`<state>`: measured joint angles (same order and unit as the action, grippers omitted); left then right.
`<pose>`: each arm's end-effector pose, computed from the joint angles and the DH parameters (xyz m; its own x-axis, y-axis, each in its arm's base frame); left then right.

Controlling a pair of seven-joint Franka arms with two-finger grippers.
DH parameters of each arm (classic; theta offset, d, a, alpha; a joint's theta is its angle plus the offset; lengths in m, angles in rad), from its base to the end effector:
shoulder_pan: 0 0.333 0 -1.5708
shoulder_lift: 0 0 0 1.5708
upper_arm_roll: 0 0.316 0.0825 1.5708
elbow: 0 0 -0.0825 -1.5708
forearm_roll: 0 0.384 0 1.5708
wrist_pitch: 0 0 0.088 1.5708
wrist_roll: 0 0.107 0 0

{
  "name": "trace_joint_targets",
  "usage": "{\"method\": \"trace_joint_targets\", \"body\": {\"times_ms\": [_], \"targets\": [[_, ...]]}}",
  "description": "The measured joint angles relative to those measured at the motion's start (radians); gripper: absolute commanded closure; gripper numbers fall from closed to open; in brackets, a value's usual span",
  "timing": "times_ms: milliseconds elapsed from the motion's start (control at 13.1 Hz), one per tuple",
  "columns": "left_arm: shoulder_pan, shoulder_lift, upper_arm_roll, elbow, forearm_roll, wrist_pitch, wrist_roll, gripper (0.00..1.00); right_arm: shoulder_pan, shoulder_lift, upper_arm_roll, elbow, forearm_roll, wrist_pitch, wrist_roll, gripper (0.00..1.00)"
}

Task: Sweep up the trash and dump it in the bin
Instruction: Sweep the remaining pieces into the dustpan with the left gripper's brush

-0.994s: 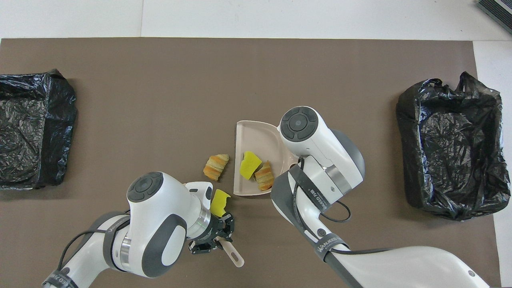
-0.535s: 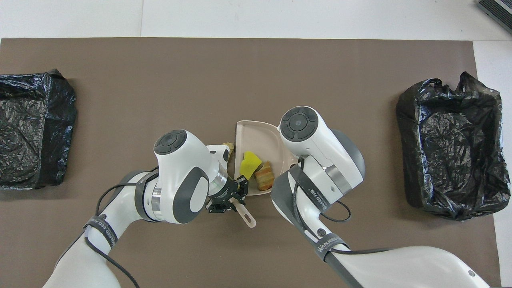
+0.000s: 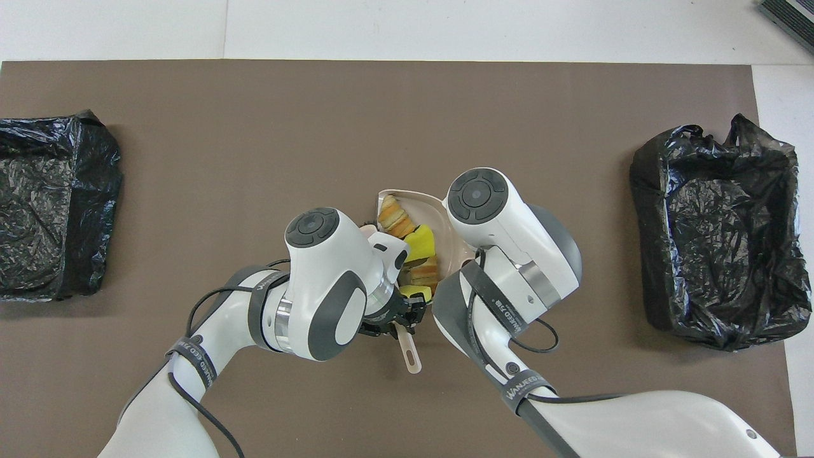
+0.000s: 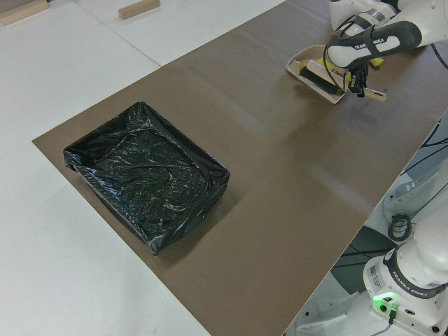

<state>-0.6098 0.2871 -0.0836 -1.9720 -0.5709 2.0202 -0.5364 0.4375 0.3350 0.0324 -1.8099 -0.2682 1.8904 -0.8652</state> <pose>0.4299 -0.3961 0.3161 0.8752 0.0824 -0.4766 0.2124 -0.9508 0.2255 0.5521 0.2571 0.3414 0.1017 0.9384 -0.3303 0.9899 -0.1285 -0.0604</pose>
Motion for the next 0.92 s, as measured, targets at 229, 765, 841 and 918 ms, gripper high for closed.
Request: {"method": "trace_joint_targets", "body": {"times_ms": [229,765,841,918], "targets": [[0.000,-0.007,-0.025,0.039,0.000,-0.045,0.005,1.00,0.000,0.000,0.000,0.000,0.000,0.000,0.000,1.00],[0.106,-0.046,0.002,0.062,0.053,-0.092,-0.030,1.00,0.000,0.000,0.000,0.000,0.000,0.000,0.000,1.00],[0.117,-0.054,0.004,0.069,0.060,-0.119,-0.041,1.00,0.000,0.000,0.000,0.000,0.000,0.000,0.000,1.00],[0.131,-0.062,0.004,0.077,0.069,-0.161,-0.052,1.00,0.000,0.000,0.000,0.000,0.000,0.000,0.000,1.00]]}}
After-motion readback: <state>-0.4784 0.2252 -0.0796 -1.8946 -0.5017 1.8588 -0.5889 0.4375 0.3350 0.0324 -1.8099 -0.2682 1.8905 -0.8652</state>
